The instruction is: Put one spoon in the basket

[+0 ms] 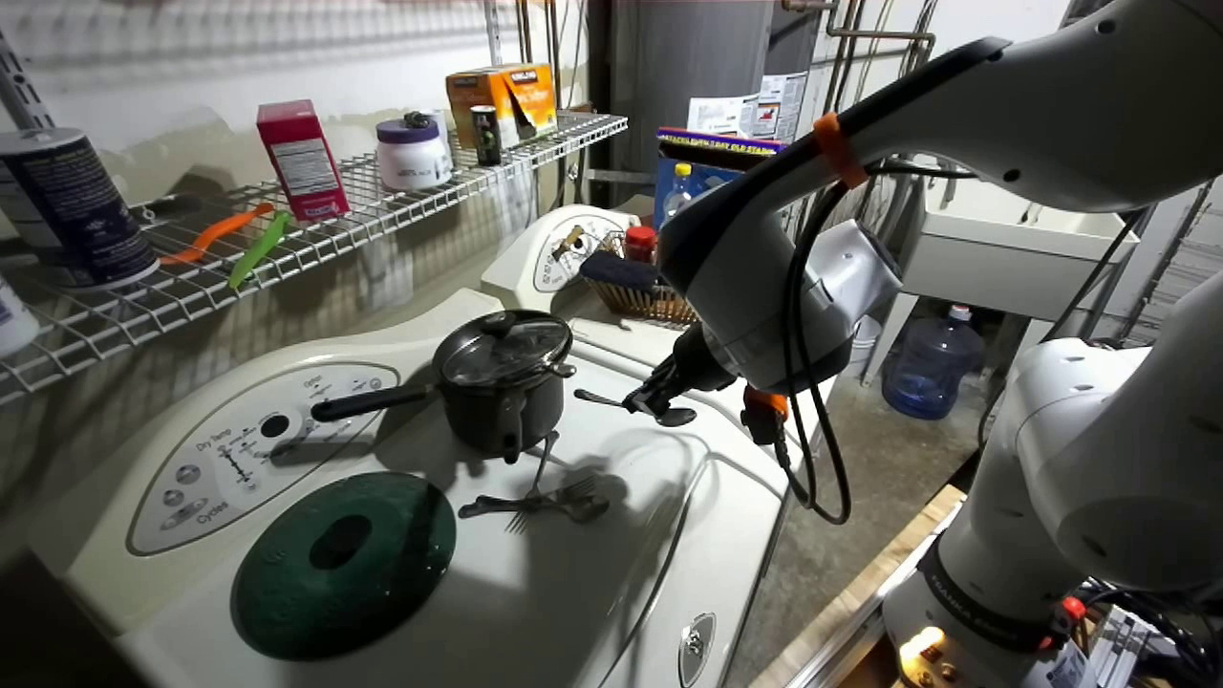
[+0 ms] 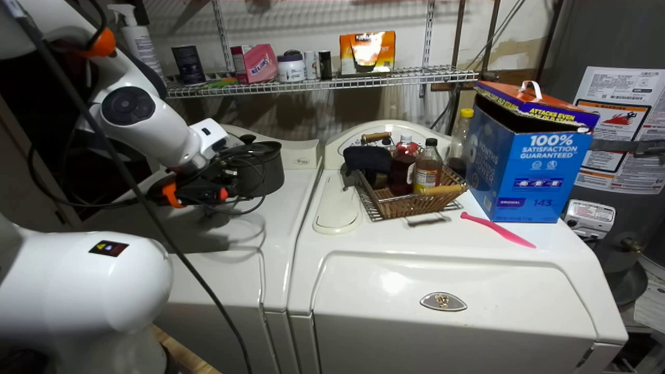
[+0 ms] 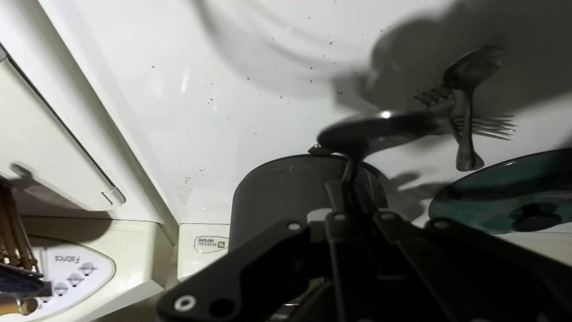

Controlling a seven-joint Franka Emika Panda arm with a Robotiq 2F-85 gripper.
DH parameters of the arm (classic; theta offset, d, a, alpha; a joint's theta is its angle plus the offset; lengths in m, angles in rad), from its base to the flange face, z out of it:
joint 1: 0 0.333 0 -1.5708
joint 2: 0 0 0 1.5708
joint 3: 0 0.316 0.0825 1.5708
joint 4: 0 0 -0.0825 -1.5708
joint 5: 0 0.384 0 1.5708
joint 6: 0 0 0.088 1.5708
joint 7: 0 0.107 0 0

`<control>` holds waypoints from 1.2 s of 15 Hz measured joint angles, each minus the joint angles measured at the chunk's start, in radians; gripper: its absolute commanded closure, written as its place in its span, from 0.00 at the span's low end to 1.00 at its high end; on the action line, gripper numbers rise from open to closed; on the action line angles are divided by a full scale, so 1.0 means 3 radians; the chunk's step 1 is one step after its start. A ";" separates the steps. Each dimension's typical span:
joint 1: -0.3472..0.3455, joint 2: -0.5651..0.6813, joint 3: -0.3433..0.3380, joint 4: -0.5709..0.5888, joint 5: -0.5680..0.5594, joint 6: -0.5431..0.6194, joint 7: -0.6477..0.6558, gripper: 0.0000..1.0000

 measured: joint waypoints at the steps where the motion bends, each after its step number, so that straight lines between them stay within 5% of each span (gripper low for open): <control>1: 0.0000 0.0000 0.0000 0.0000 -0.0001 0.0000 0.0000 0.98; 12: -0.0652 -0.0017 -0.0388 0.0325 -0.0095 0.0177 -0.0012 0.98; 18: -0.1099 0.0022 -0.0345 0.0539 -0.1483 0.0233 0.1068 0.98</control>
